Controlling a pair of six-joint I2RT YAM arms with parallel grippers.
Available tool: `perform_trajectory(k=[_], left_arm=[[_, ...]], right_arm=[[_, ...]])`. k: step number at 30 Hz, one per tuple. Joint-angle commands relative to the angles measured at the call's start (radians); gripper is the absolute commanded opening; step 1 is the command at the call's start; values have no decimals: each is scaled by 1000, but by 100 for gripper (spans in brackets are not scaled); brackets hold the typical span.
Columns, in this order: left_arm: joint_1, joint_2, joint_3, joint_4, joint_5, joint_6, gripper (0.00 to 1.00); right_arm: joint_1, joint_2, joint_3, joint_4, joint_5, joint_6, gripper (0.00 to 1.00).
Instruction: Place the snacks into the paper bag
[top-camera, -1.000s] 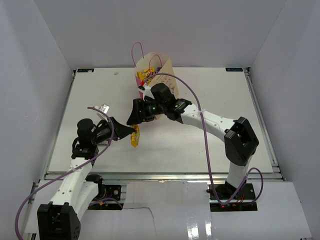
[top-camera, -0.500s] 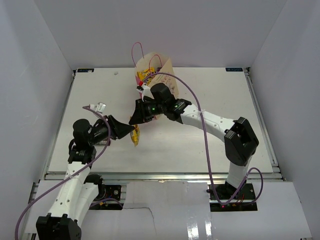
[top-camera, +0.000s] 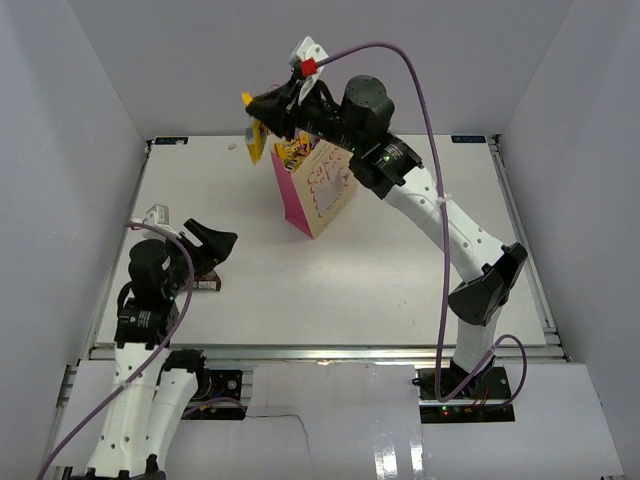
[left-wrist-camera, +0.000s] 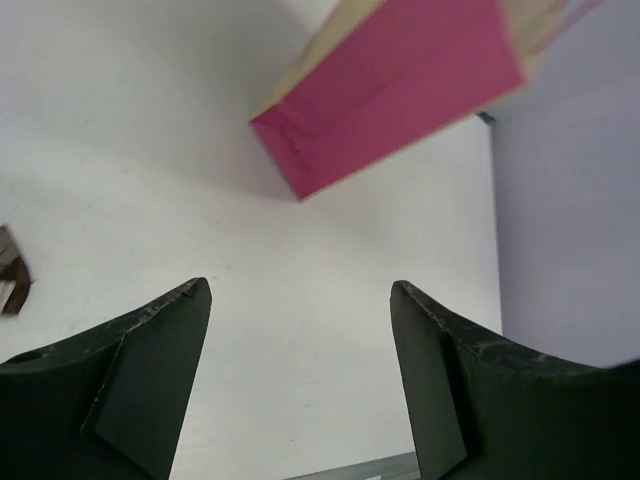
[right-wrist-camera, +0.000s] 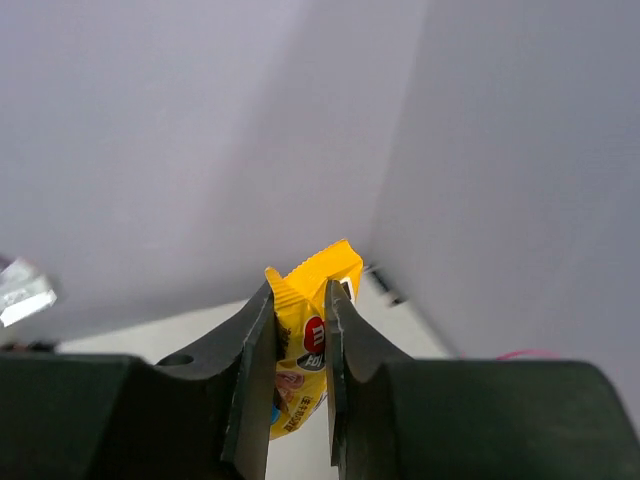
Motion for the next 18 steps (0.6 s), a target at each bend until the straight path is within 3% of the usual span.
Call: perform_trajectory(k=[1, 2, 4, 8, 15, 18], left_arm=[[1, 70, -23, -138, -169, -110, 83], [1, 98, -21, -149, -204, -142, 83], [1, 125, -17, -188, -241, -175, 83], [1, 177, 3, -253, -338, -235, 83], [1, 217, 15, -386, -462, -341, 85], [3, 242, 12, -408, -482, -379, 87]], right_arm=[[4, 80, 9, 233, 283, -231, 8], [4, 92, -6, 296, 384, -272, 8], [1, 137, -40, 450, 440, -397, 8], [-16, 204, -46, 549, 500, -508, 8], [-66, 237, -88, 563, 612, -580, 8], [-79, 197, -153, 551, 601, -577, 20]])
